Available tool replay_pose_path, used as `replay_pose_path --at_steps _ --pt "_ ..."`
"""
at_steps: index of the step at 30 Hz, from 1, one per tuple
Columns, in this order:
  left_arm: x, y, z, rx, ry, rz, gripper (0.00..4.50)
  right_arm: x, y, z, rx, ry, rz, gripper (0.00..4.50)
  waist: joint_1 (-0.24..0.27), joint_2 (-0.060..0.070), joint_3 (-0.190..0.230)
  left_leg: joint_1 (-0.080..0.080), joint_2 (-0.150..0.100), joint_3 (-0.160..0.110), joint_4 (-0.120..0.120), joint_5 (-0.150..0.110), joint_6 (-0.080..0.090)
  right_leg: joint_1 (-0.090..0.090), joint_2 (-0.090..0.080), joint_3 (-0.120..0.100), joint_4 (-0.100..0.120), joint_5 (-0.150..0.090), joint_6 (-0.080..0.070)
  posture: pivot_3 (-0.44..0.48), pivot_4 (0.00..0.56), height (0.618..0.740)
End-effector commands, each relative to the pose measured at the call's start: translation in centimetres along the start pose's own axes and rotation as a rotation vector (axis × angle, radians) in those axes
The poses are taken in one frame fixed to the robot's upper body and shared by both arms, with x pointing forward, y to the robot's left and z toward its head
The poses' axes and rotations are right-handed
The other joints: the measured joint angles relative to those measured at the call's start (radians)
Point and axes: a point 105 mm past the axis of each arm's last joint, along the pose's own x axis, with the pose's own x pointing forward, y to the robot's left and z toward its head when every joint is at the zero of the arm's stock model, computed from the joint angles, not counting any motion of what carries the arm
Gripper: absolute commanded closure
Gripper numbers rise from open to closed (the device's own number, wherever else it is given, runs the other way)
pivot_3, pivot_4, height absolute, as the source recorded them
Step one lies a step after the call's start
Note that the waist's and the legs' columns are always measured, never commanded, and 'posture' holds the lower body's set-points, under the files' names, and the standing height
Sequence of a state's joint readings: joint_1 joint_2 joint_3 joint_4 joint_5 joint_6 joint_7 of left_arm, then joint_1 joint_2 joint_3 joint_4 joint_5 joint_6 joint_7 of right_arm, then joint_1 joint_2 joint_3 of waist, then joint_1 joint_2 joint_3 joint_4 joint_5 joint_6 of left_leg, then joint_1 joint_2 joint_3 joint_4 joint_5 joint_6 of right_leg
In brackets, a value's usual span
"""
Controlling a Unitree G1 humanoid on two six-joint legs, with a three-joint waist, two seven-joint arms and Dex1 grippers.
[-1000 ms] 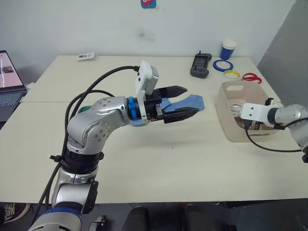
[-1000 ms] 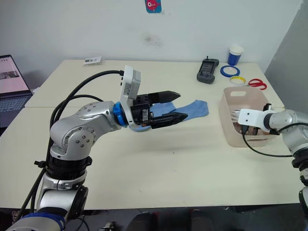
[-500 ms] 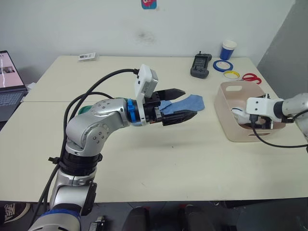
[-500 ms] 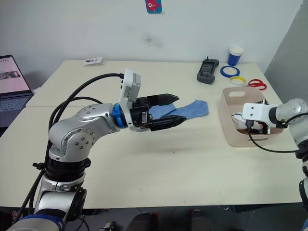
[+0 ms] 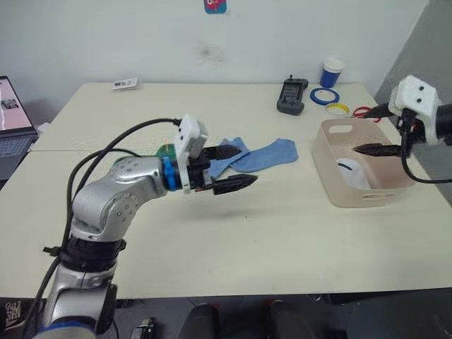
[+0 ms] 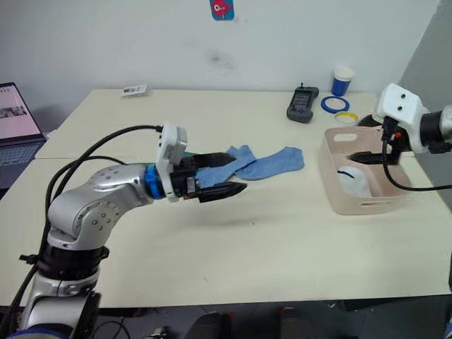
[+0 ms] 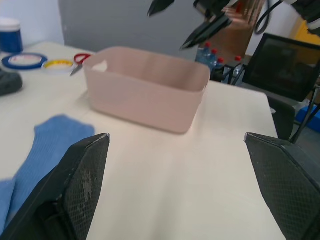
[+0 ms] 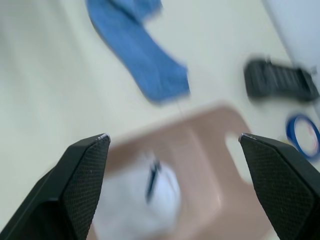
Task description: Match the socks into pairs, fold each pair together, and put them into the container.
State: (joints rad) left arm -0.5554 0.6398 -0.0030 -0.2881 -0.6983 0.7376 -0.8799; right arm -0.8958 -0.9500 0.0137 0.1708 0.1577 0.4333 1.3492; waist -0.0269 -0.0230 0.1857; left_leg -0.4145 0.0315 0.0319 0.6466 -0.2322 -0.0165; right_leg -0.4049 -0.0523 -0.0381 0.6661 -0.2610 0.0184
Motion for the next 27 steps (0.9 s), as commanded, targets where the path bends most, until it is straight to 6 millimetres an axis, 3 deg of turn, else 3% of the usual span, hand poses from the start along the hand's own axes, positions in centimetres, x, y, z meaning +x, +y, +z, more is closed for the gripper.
replay_pose_path --at_steps 1,7,10,13,27 --pt "-1.5 -0.1 0.0 0.093 -0.006 0.039 0.0 2.4 3.6 3.5 0.069 -0.207 0.07 0.06 0.002 0.0 0.0 0.0 0.0 0.0 0.0 0.0 0.0 0.0 0.0 0.0 0.001 0.0 0.0 0.0 0.15 0.74" --pt "-3.9 -1.1 -6.1 0.039 0.058 0.143 0.0 9.7 13.6 4.4 0.262 -0.407 0.228 0.06 0.013 0.0 0.0 0.0 -0.002 0.0 0.001 0.0 0.0 -0.001 -0.002 0.0 0.006 0.0 0.0 0.0 0.15 0.74" --pt "-3.8 -1.6 -9.0 0.019 0.083 0.183 0.0 11.9 16.3 4.3 0.287 -0.435 0.266 0.06 0.025 0.0 0.0 0.0 -0.002 0.0 0.002 -0.002 0.004 -0.002 -0.002 0.0 0.007 0.0 0.0 0.0 0.15 0.74" --pt "-3.8 -1.8 -10.4 -0.016 0.08 0.214 0.0 12.9 17.3 4.8 0.306 -0.449 0.283 0.06 0.025 0.0 0.0 0.0 -0.003 0.001 0.002 -0.003 0.004 -0.002 -0.002 0.0 0.007 0.0 0.0 0.0 0.15 0.74" --pt "-4.1 -2.4 -10.5 -0.034 0.106 0.182 0.0 12.9 17.1 4.9 0.321 -0.444 0.279 0.06 0.024 -0.001 -0.001 0.0 -0.001 -0.002 0.001 -0.003 0.005 -0.002 0.0 -0.002 0.008 0.0 -0.001 0.0 0.15 0.74"
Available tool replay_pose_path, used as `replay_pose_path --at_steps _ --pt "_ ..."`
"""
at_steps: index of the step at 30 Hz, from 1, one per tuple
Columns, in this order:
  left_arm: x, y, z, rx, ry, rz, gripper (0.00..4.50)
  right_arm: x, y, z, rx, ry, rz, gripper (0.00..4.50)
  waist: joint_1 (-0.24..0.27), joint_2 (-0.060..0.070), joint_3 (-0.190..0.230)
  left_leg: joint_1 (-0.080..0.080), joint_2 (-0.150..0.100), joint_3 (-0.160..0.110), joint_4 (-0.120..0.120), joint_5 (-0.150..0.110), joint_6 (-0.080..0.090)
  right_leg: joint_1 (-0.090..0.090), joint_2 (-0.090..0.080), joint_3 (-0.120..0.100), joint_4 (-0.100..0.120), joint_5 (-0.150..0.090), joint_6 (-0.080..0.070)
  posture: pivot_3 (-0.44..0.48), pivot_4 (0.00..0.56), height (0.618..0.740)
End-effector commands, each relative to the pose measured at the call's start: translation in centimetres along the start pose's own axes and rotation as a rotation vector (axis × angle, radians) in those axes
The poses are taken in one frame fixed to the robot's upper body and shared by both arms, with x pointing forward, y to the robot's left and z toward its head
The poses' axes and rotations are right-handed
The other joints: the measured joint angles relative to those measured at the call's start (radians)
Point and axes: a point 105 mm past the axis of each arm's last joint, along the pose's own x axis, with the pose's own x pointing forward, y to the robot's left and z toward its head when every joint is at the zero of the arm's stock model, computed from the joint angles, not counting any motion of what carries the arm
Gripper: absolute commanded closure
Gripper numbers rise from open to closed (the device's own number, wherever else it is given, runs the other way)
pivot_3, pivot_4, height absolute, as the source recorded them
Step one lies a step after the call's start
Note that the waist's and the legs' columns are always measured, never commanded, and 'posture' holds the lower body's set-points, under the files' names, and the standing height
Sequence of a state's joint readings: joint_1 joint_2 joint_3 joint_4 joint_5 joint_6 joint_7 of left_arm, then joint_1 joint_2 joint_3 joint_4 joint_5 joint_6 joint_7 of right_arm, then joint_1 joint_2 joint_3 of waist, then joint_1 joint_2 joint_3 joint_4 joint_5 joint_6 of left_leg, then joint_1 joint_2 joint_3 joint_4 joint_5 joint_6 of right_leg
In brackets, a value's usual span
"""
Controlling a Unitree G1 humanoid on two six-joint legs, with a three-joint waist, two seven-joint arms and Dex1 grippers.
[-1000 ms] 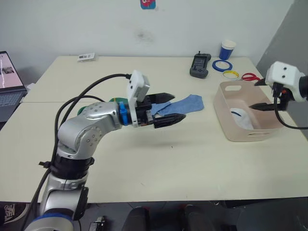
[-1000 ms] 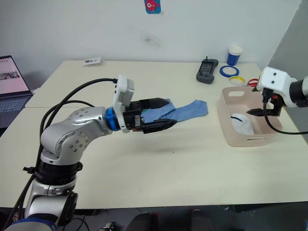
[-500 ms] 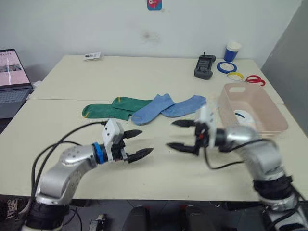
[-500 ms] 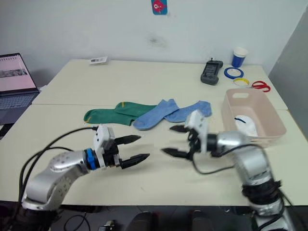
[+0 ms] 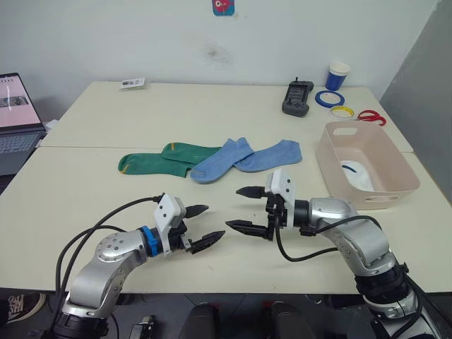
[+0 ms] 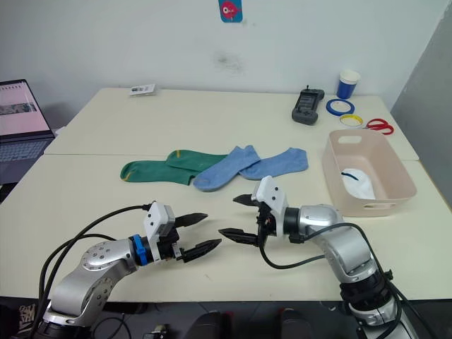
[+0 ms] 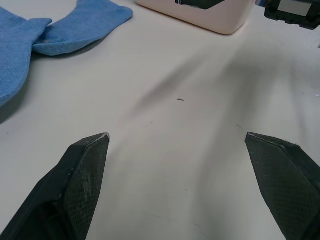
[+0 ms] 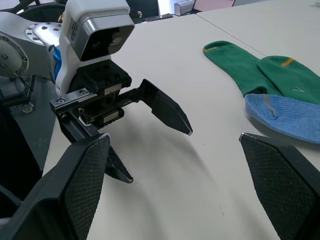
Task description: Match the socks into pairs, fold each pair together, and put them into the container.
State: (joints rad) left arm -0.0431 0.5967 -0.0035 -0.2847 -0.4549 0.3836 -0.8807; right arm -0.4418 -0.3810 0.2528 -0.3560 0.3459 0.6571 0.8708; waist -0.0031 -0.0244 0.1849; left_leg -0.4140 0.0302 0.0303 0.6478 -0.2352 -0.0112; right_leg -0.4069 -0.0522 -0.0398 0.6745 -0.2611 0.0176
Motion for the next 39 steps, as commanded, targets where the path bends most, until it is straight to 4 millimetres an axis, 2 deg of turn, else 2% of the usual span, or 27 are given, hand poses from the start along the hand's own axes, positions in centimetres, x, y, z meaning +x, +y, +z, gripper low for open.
replay_pose_path --at_steps 1,17,21,23,24,26,29,32,36,39 --pt "-0.1 -0.1 1.1 0.037 -0.024 -0.011 0.0 -0.2 0.1 1.6 -0.037 -0.046 0.008 0.06 0.0 0.0 0.0 0.0 0.0 0.0 0.0 0.0 0.0 0.0 0.0 0.0 0.0 0.0 0.0 0.0 0.15 0.74" --pt "-0.1 -0.2 1.0 0.029 -0.016 -0.019 0.0 -0.2 0.0 1.5 -0.036 -0.033 0.009 0.06 0.0 0.0 0.0 0.0 0.0 0.0 0.0 0.0 0.0 0.0 0.0 0.0 0.0 0.0 0.0 0.0 0.15 0.74" --pt "-1.0 0.6 0.8 0.023 -0.017 0.044 0.0 -0.1 -0.6 1.5 -0.059 -0.026 -0.026 0.06 -0.002 0.0 0.0 0.0 0.0 0.0 0.0 0.0 0.0 0.0 0.0 0.0 0.0 0.0 0.0 0.0 0.15 0.74" --pt "-2.4 1.8 0.9 0.011 -0.036 0.146 0.0 -0.2 -1.3 1.5 -0.089 -0.018 -0.086 0.06 -0.004 0.0 0.0 0.0 0.0 0.0 0.0 0.0 0.0 0.0 0.0 0.0 0.0 0.0 0.0 0.0 0.15 0.74" --pt "-3.9 2.8 1.1 -0.004 -0.062 0.24 0.0 -0.7 -2.3 1.5 -0.103 -0.019 -0.171 0.06 -0.005 0.0 0.0 0.0 0.001 0.0 0.0 0.0 0.0 0.0 0.0 0.0 0.0 0.0 0.0 0.0 0.15 0.74" --pt "-6.9 4.1 1.1 -0.029 -0.088 0.402 0.0 -2.5 -3.3 1.0 -0.139 0.0 -0.289 0.06 -0.006 -0.001 0.0 0.0 0.001 0.0 0.0 0.0 0.0 0.0 0.0 0.0 0.001 0.0 0.0 0.0 0.15 0.74" --pt "-10.2 5.2 0.9 -0.052 -0.105 0.577 0.0 -5.0 -4.1 0.0 -0.163 0.029 -0.425 0.06 0.002 -0.001 -0.001 0.0 0.0 0.0 0.0 0.0 0.0 0.0 -0.001 0.0 0.0 0.0 0.0 0.0 0.15 0.74" --pt "-13.8 6.1 0.3 -0.044 -0.104 0.742 0.0 -8.4 -4.6 -1.9 -0.196 0.096 -0.594 0.06 0.006 -0.003 -0.002 0.0 -0.001 0.0 0.0 0.0 0.0 0.0 -0.002 -0.001 -0.001 -0.001 0.001 0.0 0.15 0.74" --pt "-17.2 5.8 -1.3 -0.072 -0.084 0.856 0.0 -12.1 -3.2 -4.0 -0.164 0.125 -0.76 0.06 0.004 -0.005 -0.004 0.0 0.0 0.001 -0.001 0.0 0.0 0.0 -0.002 0.0 -0.001 -0.002 0.002 0.0 0.15 0.74" --pt "-18.2 5.6 -2.3 -0.1 -0.086 0.904 0.0 -12.8 -2.0 -5.0 -0.178 0.147 -0.802 0.06 -0.001 -0.006 -0.004 0.001 0.001 0.001 -0.002 0.0 0.0 0.001 -0.001 0.001 -0.001 -0.005 0.002 0.0 0.15 0.74"
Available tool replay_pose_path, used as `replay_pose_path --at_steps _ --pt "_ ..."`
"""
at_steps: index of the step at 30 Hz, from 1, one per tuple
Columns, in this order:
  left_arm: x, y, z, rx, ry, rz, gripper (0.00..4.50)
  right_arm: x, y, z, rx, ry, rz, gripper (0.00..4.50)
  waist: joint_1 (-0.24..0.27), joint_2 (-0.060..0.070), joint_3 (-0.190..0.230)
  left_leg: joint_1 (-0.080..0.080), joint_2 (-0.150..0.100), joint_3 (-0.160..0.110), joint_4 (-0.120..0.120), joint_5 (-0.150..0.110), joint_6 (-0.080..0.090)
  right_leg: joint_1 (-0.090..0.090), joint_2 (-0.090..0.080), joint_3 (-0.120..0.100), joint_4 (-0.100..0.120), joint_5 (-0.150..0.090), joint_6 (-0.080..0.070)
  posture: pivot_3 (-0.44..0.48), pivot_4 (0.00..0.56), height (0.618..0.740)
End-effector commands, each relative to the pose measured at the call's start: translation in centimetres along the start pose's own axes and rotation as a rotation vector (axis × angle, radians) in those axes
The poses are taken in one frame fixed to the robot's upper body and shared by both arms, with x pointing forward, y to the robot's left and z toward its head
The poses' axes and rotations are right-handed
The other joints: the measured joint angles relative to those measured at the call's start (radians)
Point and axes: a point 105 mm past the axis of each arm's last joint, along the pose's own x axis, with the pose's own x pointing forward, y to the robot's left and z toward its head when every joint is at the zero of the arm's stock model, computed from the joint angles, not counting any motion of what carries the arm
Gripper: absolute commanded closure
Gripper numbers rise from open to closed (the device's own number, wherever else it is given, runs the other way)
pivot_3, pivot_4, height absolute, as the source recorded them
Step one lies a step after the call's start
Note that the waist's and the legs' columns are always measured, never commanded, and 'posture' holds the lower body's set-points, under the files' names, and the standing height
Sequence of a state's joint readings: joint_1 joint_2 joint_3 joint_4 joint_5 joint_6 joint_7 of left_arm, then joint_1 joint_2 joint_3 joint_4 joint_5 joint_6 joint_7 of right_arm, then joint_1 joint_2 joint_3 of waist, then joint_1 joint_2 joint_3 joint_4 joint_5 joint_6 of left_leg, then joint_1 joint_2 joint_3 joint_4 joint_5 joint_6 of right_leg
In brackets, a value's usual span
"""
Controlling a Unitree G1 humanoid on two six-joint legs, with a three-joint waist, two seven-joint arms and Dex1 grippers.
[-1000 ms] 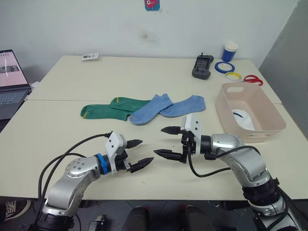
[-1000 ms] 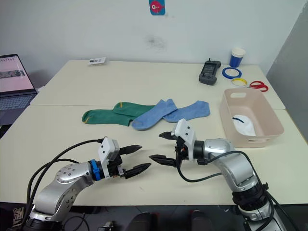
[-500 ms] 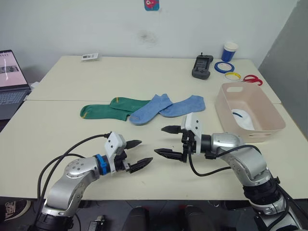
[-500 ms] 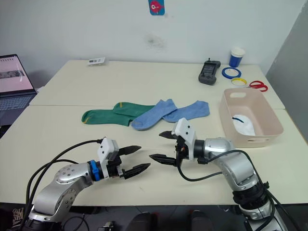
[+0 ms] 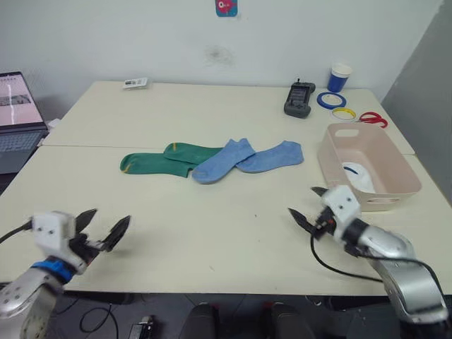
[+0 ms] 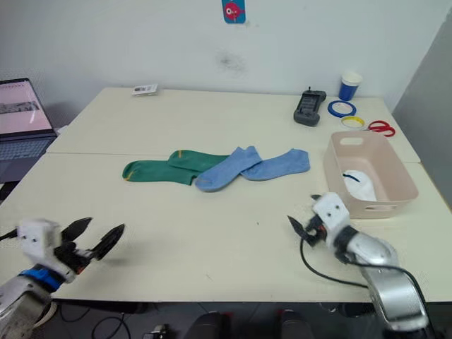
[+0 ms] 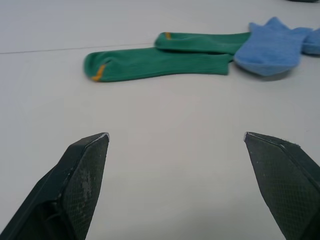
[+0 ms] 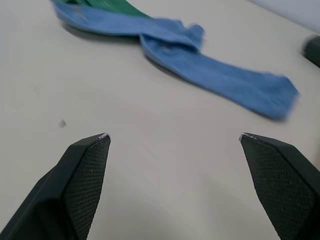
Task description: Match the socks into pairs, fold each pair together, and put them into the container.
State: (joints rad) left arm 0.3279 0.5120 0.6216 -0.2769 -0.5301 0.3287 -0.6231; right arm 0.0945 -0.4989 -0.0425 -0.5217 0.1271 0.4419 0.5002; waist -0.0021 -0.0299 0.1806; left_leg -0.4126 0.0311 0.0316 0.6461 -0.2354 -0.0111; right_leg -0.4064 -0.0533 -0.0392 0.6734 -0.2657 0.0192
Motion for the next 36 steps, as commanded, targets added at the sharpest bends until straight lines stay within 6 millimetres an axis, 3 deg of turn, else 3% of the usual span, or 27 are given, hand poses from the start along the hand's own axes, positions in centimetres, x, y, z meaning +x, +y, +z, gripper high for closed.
replay_pose_path --at_steps 1,10,29,33,36 --pt "-0.9 1.0 0.2 -0.005 -0.043 0.063 0.0 -1.2 0.0 1.5 -0.072 -0.083 -0.079 0.06 -0.003 -0.001 0.0 0.001 0.001 0.0 0.0 0.0 0.0 0.0 0.0 0.0 0.001 0.0 -0.001 0.0 0.15 0.74" --pt "-0.7 1.6 -0.5 0.022 -0.036 0.098 0.0 -0.6 0.6 1.6 -0.045 -0.105 -0.071 0.06 0.0 -0.01 -0.007 0.005 0.002 0.0 -0.001 0.0 0.0 0.002 0.001 0.0 0.001 -0.003 -0.003 0.0 0.15 0.74" --pt "-0.4 1.1 -0.8 0.034 -0.025 0.079 0.0 0.1 0.8 2.2 -0.041 -0.131 -0.044 0.06 0.0 -0.01 -0.007 0.005 0.002 0.001 -0.001 -0.001 0.001 0.002 0.001 0.0 0.001 -0.003 -0.004 0.0 0.15 0.74" --pt "0.9 -0.8 0.3 0.096 -0.032 -0.027 0.0 0.7 2.1 3.8 -0.046 -0.18 0.106 0.06 0.0 -0.01 -0.007 0.005 0.002 0.001 -0.001 -0.001 0.001 0.002 0.001 0.0 0.002 -0.003 -0.004 0.0 0.15 0.74" --pt "4.5 -5.2 3.0 0.265 -0.073 -0.227 0.0 2.1 2.2 5.8 -0.094 -0.196 0.213 0.06 0.003 -0.01 -0.007 0.005 0.002 0.0 -0.001 -0.001 0.001 0.002 0.002 0.0 0.002 -0.003 -0.004 0.0 0.15 0.74"
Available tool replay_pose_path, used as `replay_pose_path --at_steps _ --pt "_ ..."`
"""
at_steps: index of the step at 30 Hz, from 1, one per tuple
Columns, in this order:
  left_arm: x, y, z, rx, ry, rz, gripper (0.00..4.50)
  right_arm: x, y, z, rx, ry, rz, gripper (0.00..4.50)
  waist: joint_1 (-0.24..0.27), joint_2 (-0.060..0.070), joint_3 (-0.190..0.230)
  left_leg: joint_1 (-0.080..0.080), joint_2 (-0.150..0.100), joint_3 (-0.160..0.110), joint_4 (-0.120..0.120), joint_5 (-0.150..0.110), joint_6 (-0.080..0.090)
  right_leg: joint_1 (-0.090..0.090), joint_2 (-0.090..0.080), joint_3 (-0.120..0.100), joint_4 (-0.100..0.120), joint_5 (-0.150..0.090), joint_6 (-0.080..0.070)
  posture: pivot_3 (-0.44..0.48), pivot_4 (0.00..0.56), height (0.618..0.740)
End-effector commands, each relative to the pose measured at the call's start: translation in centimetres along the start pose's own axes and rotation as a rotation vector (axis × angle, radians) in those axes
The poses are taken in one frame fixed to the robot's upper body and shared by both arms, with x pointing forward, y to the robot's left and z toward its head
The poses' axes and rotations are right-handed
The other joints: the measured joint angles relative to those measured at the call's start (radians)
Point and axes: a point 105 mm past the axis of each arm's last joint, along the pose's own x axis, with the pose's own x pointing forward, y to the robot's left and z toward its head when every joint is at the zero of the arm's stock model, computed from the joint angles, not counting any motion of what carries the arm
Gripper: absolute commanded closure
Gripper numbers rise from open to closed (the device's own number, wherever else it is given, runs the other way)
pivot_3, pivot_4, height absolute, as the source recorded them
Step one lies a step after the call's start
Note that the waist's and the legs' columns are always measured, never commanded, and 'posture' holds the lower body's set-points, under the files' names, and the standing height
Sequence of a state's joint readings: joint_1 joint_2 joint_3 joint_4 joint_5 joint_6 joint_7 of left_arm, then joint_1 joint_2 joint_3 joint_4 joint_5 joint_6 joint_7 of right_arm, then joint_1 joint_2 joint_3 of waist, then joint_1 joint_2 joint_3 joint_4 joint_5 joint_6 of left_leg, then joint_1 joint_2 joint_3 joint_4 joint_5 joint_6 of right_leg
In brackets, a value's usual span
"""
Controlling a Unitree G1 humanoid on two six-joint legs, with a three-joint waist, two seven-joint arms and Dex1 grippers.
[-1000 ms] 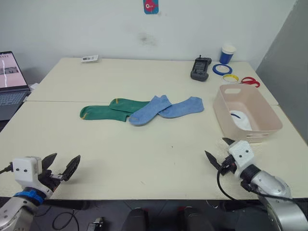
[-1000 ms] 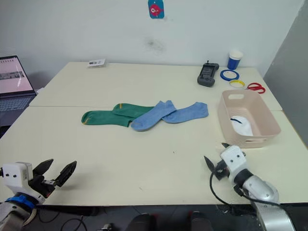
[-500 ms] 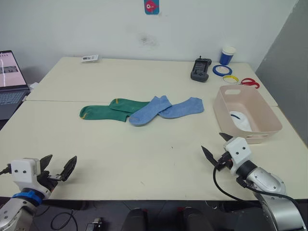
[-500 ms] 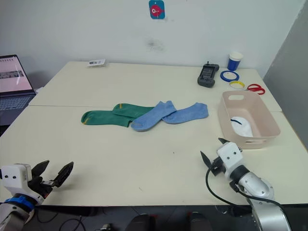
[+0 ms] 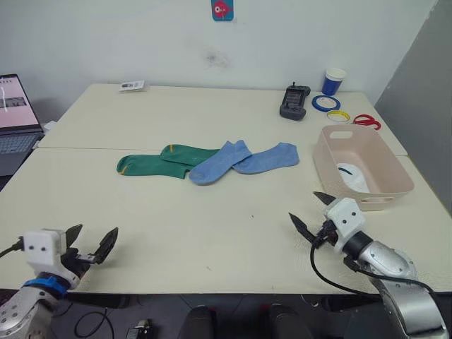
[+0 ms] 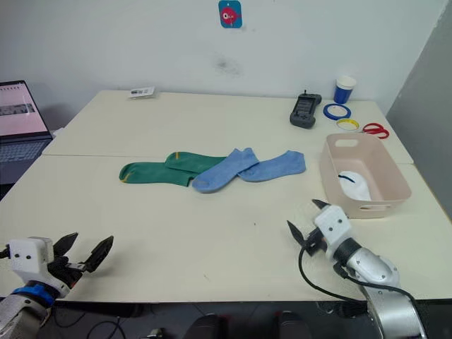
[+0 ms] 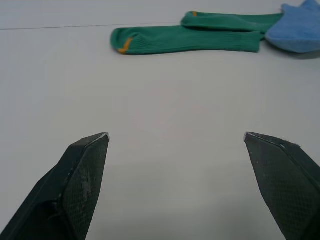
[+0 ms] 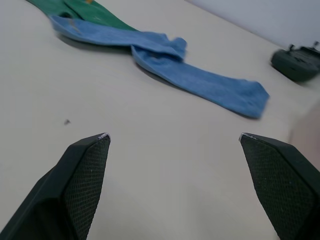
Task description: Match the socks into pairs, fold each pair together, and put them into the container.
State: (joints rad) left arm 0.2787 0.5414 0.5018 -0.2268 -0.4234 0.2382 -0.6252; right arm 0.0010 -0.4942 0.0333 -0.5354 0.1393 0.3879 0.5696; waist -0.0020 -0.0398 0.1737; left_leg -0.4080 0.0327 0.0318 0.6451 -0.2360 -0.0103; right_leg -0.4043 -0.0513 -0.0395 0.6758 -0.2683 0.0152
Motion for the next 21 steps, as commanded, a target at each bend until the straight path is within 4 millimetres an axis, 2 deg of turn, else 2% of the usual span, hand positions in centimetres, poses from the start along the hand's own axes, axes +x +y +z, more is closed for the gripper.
replay_pose_path --at_steps 1,6,9,12,16,19,21 --pt "3.7 -3.7 4.5 0.198 -0.104 -0.176 0.0 1.3 -0.4 2.7 -0.034 -0.059 0.086 0.06 0.005 0.0 0.0 0.0 -0.001 0.0 0.0 0.0 0.0 0.0 0.0 0.0 0.0 0.0 0.0 0.0 0.15 0.74" --pt "9.2 -7.5 5.8 0.334 -0.11 -0.347 0.0 2.8 -1.2 4.3 -0.011 -0.064 0.098 0.06 0.005 -0.001 -0.001 0.0 -0.002 0.0 0.0 0.0 0.0 0.001 0.0 0.001 0.0 0.003 -0.004 0.0 0.15 0.74" --pt "11.7 -8.6 6.3 0.398 -0.101 -0.377 0.0 3.4 -1.7 5.0 0.006 -0.08 0.064 0.06 -0.003 -0.001 -0.001 -0.001 -0.003 0.0 0.0 0.0 0.001 -0.001 0.0 0.001 0.001 0.003 -0.004 0.0 0.15 0.74" --pt "13.7 -9.7 6.7 0.435 -0.095 -0.393 0.0 3.7 -1.9 5.1 0.013 -0.08 0.037 0.06 -0.001 -0.001 -0.001 -0.001 -0.003 -0.001 0.0 0.0 0.001 -0.001 0.002 0.0 0.002 0.003 -0.004 0.0 0.15 0.74" --pt "15.7 -11.1 5.7 0.514 -0.056 -0.428 0.0 3.6 -1.8 4.8 0.016 -0.063 0.015 0.06 -0.001 0.0 -0.001 -0.001 -0.003 -0.001 0.001 0.0 0.001 -0.001 0.003 0.0 0.004 0.003 -0.004 0.0 0.15 0.74" --pt "16.8 -11.7 5.4 0.534 -0.036 -0.448 0.56 3.5 -1.8 4.7 0.023 -0.057 0.002 0.0 -0.002 -0.001 -0.001 -0.001 -0.003 -0.001 0.001 0.0 0.001 -0.001 0.003 0.0 0.004 0.003 -0.004 0.0 0.15 0.74" --pt "17.4 -11.7 5.4 0.546 -0.022 -0.441 1.19 3.4 -1.8 4.6 0.026 -0.055 -0.002 0.0 -0.002 -0.001 -0.001 -0.001 -0.003 -0.001 0.001 0.0 0.001 -0.001 0.004 0.0 0.004 0.003 -0.004 0.0 0.15 0.74"
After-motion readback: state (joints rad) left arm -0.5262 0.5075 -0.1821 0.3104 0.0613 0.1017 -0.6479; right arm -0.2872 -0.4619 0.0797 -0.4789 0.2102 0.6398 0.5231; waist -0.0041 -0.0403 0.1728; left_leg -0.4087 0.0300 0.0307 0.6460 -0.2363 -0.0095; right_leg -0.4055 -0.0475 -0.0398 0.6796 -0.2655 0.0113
